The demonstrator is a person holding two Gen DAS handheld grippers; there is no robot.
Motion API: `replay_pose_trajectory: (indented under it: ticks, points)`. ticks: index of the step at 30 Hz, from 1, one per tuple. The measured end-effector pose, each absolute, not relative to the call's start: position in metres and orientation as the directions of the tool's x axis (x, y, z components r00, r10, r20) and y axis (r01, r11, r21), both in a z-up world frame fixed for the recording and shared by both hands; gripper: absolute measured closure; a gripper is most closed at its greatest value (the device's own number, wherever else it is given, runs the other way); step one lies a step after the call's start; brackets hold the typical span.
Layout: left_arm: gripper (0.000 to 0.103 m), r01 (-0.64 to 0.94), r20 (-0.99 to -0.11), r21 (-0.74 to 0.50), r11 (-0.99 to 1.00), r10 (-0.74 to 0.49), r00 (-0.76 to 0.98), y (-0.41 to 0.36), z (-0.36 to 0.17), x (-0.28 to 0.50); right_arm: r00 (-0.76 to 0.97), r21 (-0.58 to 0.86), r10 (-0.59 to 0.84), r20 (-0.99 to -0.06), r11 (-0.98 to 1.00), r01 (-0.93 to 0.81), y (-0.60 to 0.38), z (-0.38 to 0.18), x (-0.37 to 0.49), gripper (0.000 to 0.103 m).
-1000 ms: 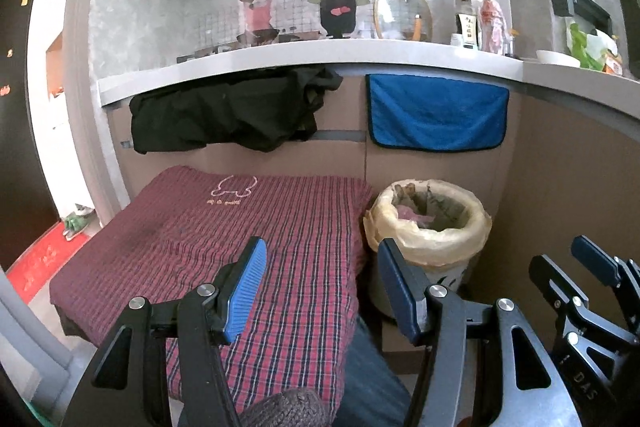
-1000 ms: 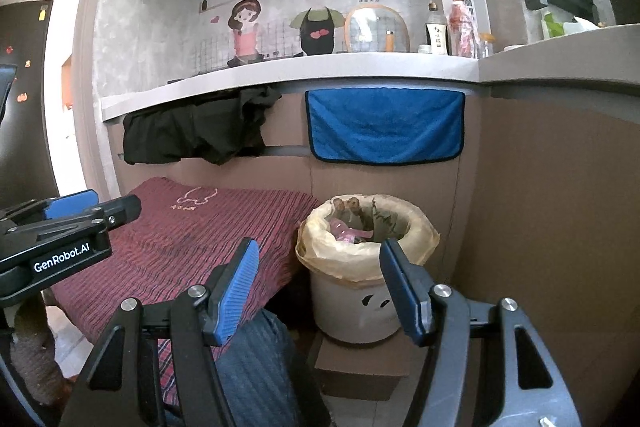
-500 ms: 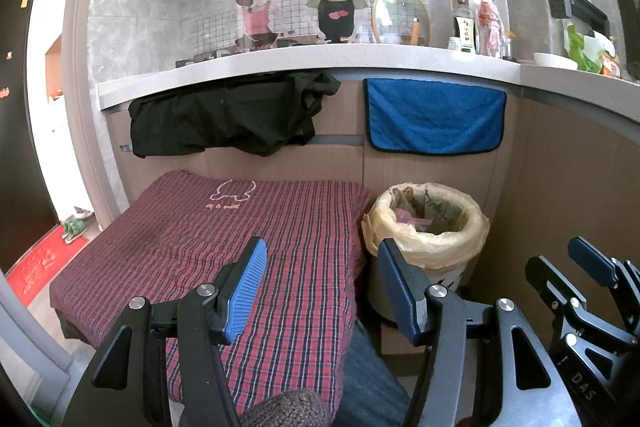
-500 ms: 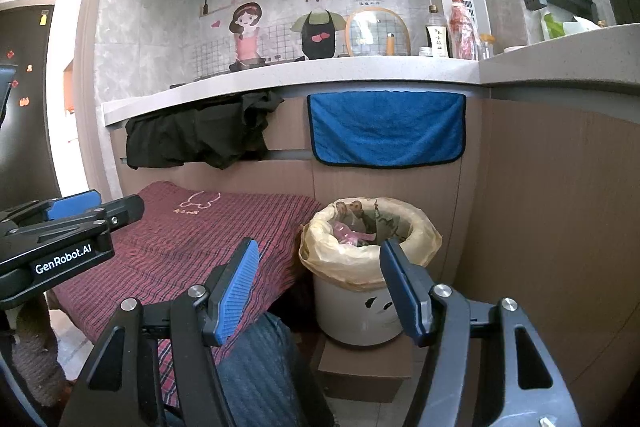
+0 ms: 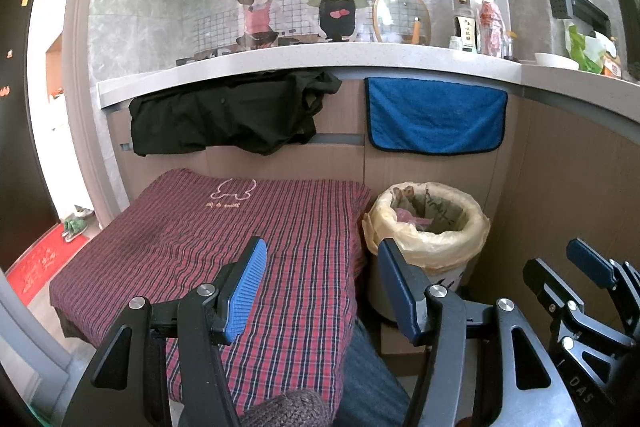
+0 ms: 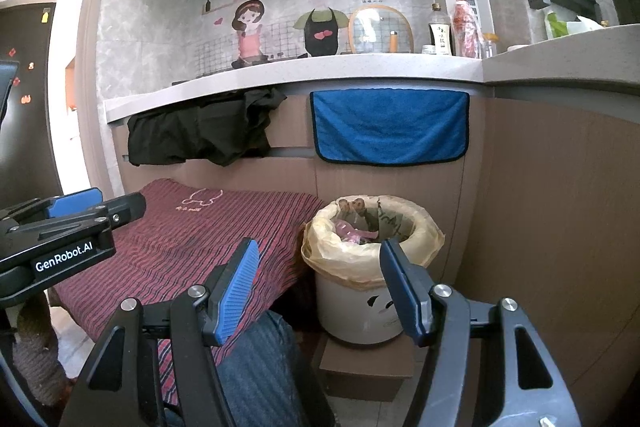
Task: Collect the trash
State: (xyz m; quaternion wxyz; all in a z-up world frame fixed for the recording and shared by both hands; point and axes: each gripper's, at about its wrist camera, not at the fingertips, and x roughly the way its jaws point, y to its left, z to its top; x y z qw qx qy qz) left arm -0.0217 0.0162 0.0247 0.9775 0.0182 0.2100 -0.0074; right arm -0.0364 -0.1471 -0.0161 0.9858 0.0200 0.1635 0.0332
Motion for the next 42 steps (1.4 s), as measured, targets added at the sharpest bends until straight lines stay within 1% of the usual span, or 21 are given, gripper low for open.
replay_pose_trajectory:
  ticks: [42]
  points:
    - [0.044,0.014,-0.419,0.032,0.999,0.001,0.908,0.012,0.0229,-0.0214,0.945,0.058,0.071,-0.318,0.997,-0.056,-0.1481,-0.0151,-0.0367,0.043]
